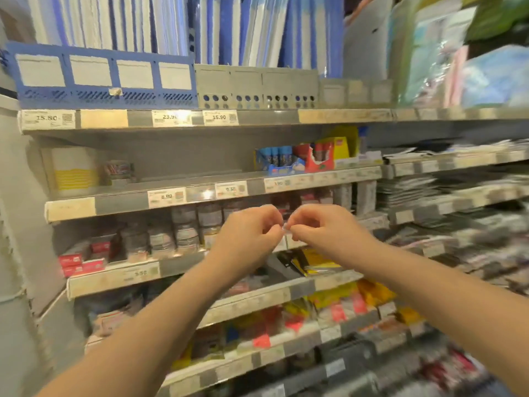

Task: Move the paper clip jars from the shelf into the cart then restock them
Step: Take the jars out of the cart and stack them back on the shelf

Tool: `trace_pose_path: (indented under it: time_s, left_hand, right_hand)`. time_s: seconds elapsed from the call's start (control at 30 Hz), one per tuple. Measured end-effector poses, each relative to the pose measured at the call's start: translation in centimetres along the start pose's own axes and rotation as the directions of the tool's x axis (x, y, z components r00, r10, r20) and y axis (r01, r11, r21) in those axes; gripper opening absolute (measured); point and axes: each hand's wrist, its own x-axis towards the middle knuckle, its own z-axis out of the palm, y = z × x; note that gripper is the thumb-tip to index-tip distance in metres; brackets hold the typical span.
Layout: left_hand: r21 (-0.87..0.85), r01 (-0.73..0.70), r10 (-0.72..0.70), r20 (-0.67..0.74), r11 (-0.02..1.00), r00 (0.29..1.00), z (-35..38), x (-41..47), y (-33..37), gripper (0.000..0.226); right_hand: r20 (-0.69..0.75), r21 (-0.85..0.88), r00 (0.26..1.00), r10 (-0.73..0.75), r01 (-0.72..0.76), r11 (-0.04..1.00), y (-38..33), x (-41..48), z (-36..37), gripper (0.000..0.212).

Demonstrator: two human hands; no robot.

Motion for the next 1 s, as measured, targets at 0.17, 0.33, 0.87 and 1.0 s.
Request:
trace_pose_path:
  time_s: [0.17, 0.33, 0.87, 1.0]
  left_hand:
    - [-0.203, -0.149, 0.177, 0.127, 0.968, 0.976, 4.5, -3.8, 10.4, 0.012]
    - [-0.374, -0.225, 0.324, 0.227, 0.900, 0.919, 10.4, -8.8, 22.2, 0.014]
    - [-0.633, -0.130, 0.564, 0.554, 0.763, 0.613, 35.7, -28.2, 52.6, 0.019]
    - [-0.594, -0.110, 0.555, 0.648, 0.797, 0.521, 40.8, -30.6, 53.9, 0.024]
  right_hand:
    - [-0.123, 0.076, 0.958, 0.259, -0.251, 0.965, 3.7, -12.9, -6.6, 0.014]
    - [-0.226, 0.082, 0.880, 0.418, -0.411, 0.908, 7.4, -26.3, -12.7, 0.010]
    - [-0.362, 0.161, 0.322, 0.875, -0.903, 0.399, 19.6, -68.1, -22.8, 0.024]
    - [-0.304, 0.225, 0.224, 0.926, -0.928, 0.298, 23.2, -70.7, -19.9, 0.028]
